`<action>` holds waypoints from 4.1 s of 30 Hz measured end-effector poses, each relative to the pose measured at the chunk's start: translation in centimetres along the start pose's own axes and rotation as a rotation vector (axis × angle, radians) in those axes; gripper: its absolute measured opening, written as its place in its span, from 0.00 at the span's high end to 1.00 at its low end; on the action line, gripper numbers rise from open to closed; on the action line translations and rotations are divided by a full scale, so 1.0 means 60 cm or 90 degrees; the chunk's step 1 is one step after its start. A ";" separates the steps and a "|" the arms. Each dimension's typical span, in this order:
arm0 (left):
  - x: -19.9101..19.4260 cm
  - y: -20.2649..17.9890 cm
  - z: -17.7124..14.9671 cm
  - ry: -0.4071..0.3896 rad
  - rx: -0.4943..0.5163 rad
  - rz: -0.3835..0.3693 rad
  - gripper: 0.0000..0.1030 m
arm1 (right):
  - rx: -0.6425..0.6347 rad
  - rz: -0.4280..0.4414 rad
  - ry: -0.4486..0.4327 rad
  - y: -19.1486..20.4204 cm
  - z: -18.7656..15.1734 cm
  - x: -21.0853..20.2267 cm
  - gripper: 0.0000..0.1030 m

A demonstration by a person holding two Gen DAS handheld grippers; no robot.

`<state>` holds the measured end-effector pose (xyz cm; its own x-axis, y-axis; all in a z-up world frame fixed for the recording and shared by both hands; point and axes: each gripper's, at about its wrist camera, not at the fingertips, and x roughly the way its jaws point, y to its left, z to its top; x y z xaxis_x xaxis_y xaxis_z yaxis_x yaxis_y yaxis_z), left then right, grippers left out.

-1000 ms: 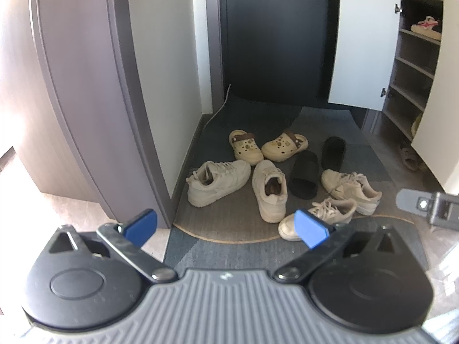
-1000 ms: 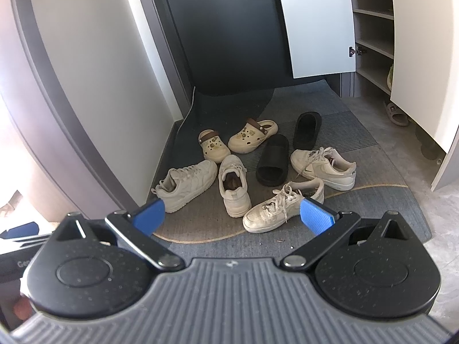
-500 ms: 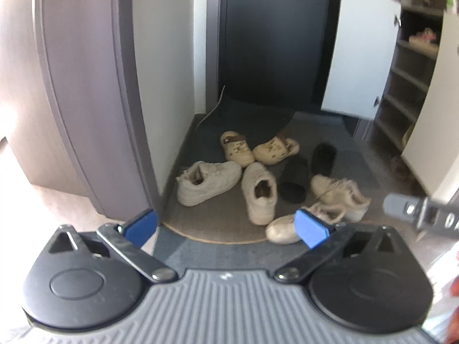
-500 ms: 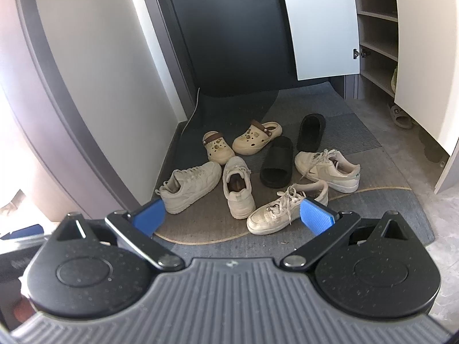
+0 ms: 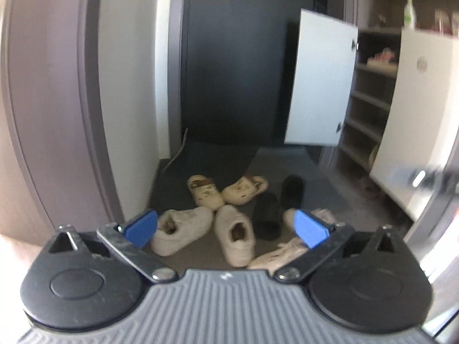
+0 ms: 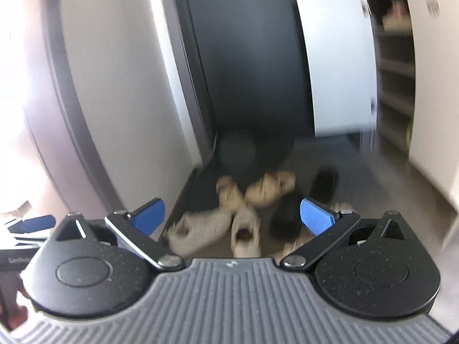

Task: Organize scattered shoes

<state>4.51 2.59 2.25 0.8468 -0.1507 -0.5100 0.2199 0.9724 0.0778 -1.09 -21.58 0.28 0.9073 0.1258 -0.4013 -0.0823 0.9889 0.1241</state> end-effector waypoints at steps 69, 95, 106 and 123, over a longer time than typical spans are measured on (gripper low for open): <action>0.747 0.129 -0.295 0.133 0.106 -0.141 0.73 | 0.076 0.077 0.127 -0.164 -0.343 0.499 0.00; 0.520 -0.002 -0.460 0.153 0.143 -0.298 0.72 | 0.046 0.043 0.178 -0.144 -0.424 0.394 0.00; 0.508 -0.002 -0.508 0.186 0.132 -0.274 0.70 | 0.075 0.050 0.219 -0.135 -0.447 0.412 0.00; 0.436 0.054 -0.494 0.157 0.090 -0.251 0.20 | 0.002 0.095 0.347 -0.045 -0.334 0.430 0.00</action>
<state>13.05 7.09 -36.22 0.5494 -0.4400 -0.7104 0.5798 0.8129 -0.0550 14.28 -19.39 -28.61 0.5412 0.2885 -0.7899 -0.1918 0.9569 0.2180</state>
